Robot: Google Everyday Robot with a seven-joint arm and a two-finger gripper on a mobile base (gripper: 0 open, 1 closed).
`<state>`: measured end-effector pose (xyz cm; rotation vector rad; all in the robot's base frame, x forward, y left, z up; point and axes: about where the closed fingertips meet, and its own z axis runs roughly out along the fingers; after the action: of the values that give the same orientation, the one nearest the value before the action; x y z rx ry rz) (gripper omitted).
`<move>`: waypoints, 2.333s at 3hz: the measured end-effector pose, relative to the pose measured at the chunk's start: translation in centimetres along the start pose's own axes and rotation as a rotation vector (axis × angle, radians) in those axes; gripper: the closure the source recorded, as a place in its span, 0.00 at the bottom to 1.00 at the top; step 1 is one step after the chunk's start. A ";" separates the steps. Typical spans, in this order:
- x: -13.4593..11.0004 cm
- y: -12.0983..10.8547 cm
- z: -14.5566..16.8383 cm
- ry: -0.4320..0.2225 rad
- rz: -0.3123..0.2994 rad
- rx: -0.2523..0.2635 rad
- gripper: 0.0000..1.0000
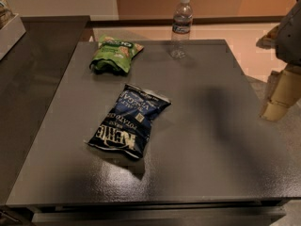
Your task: Pick blue chip bag
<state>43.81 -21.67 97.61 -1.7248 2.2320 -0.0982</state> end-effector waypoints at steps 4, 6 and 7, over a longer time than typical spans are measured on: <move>-10.0 2.0 3.0 -0.158 -0.260 -0.055 0.00; -18.4 4.4 7.3 -0.175 -0.513 -0.137 0.00; -21.5 5.3 9.1 -0.155 -0.612 -0.162 0.00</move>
Offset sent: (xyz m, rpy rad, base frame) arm 0.0016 0.0215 0.0013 0.0254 -0.0021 0.0877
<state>46.27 1.49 92.12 -2.3588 1.5753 0.0799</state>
